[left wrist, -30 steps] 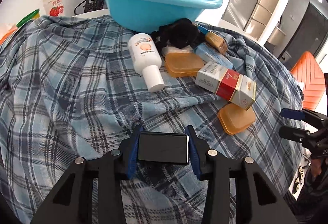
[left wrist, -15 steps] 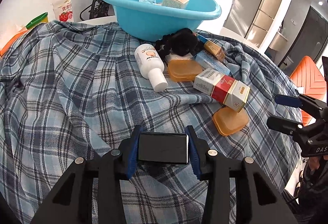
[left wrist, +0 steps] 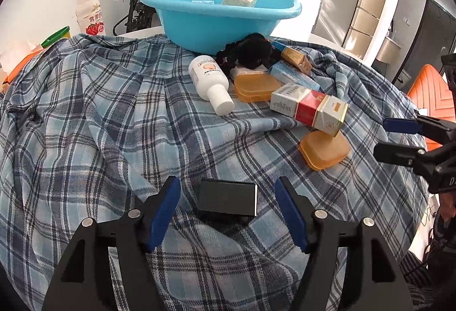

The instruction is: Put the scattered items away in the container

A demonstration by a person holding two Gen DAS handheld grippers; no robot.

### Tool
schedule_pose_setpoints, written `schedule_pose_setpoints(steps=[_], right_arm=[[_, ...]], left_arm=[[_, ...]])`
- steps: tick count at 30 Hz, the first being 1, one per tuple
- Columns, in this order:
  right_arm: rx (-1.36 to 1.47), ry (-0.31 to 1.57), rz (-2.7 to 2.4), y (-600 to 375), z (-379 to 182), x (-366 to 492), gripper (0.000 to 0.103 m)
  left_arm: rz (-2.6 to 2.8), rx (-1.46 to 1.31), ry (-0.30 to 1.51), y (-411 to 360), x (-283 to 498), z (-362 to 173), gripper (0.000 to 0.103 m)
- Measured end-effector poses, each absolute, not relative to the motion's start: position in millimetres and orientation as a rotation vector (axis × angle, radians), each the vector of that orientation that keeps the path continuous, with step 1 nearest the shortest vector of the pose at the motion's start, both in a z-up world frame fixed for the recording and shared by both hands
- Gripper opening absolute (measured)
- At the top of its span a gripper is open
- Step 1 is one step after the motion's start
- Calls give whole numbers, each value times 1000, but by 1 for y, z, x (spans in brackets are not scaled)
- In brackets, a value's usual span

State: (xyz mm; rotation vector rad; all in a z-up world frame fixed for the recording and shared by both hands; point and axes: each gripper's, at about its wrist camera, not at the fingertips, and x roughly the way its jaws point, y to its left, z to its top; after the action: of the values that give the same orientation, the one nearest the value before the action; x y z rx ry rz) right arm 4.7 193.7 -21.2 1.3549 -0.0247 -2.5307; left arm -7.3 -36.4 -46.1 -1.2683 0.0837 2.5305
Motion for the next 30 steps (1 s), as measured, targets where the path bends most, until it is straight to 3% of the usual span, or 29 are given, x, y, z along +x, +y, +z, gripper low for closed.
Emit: schedule_pose_setpoints(steps=[12, 13, 14, 15, 30], right_arm=[[1377, -88, -2536, 203, -25, 7, 83], [1380, -90, -2534, 203, -26, 7, 83], [1382, -91, -2533, 203, -26, 6, 83], [1384, -92, -2532, 202, -27, 6, 83], [1297, 26, -2497, 183, -10, -8, 83]], left_arm=[[2419, -1286, -43, -41, -11, -52, 71], [2414, -1291, -55, -42, -12, -53, 68], [2408, -1296, -65, -43, -12, -53, 52], [2398, -1304, -70, -43, -13, -55, 42], [2445, -1277, -52, -44, -7, -38, 42]])
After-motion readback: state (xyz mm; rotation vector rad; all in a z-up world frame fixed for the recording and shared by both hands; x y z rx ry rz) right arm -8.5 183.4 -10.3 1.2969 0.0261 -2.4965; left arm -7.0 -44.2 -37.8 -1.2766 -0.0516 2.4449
